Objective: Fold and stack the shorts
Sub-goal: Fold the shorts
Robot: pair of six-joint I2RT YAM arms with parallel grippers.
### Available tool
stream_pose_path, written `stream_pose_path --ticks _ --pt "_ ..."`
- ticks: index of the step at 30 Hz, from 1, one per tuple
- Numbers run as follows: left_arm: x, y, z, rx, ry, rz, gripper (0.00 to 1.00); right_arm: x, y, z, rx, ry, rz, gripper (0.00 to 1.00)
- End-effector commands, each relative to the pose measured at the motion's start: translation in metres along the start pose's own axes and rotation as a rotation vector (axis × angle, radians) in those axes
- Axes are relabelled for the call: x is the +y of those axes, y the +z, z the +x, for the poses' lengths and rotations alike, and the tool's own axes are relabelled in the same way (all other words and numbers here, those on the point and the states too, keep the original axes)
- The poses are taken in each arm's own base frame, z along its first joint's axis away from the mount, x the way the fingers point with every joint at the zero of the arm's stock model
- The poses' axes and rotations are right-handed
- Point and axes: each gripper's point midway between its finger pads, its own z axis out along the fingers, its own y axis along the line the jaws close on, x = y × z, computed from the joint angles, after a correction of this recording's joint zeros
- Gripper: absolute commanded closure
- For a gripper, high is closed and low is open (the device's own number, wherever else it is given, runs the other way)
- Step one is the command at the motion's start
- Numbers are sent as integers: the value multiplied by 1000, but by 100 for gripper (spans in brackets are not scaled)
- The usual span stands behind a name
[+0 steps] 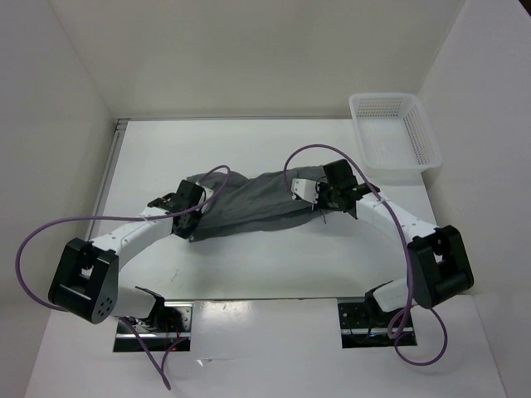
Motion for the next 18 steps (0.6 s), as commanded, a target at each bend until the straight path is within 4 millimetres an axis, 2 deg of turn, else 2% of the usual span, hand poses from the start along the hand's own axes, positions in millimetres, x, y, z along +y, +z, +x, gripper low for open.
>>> stream_pose_path --ticks 1,3,4,5,6,8,9,10,11,12,13,15,16,17,18 --pt "0 2 17 39 7 0 100 0 -12 1 -17 -9 -8 100" --pt "-2 2 17 38 7 11 100 13 -8 8 -2 -17 -38 99" --pt "-4 4 18 48 9 21 97 21 -5 16 27 -18 -43 87" --pt "-4 4 19 48 9 21 89 22 -3 19 36 -18 -39 56" --pt "-7 6 20 56 11 35 61 20 -6 18 32 -27 -31 46" --pt "-8 1 11 40 7 49 51 13 -8 14 23 -3 -13 36" --pt "-7 -1 9 40 7 49 47 -6 -15 1 -14 13 27 30" --pt "-6 -3 2 25 4 48 45 -11 -20 -7 -37 29 24 30" --pt "-5 -6 3 37 7 49 44 -14 -25 -23 -104 57 0 30" --pt "-1 -17 -17 -13 -4 45 44 -19 -33 -36 -149 71 -17 30" --pt "-1 -27 -29 -50 -12 58 44 -34 -53 -54 -203 86 -22 30" --pt "4 -47 -53 -120 -57 115 42 -43 -75 -105 -364 144 -53 30" --pt "9 -63 -76 -192 -77 128 42 -42 -78 -121 -406 155 -69 33" --pt "12 -68 -91 -241 -91 136 41 -34 -79 -144 -451 140 -93 39" --pt "16 -65 -98 -256 -102 129 39 -28 -67 -155 -449 183 -115 55"
